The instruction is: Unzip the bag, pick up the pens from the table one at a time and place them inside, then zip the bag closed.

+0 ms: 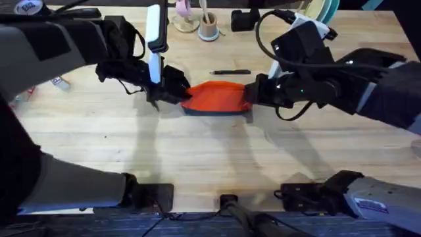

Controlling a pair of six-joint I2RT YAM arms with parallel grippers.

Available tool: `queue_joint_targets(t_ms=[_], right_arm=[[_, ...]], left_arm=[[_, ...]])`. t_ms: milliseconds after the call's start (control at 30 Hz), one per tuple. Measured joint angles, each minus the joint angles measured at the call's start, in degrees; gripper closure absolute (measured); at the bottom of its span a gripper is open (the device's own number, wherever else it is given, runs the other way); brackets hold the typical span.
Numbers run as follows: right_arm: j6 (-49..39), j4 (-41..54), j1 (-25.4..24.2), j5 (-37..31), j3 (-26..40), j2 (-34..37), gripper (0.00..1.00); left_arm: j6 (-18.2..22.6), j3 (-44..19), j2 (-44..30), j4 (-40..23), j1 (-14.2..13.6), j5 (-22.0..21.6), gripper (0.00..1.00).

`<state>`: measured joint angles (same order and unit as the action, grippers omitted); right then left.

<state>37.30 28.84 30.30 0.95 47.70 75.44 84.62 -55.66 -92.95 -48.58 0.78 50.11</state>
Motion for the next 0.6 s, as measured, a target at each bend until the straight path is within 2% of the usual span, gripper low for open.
queue_joint_targets(t_ms=[333, 600], right_arm=[[-0.9, 0.7, 0.0, 2.6, 0.0, -6.2, 0.969], [-1.3, -1.0, 0.1, 8.2, -0.1, -6.6, 0.969]], left_arm=[[-0.1, 0.0, 0.0, 0.6, 0.0, -0.7, 0.958], [-0.1, 0.0, 0.0, 0.1, -0.2, -0.2, 0.958]])
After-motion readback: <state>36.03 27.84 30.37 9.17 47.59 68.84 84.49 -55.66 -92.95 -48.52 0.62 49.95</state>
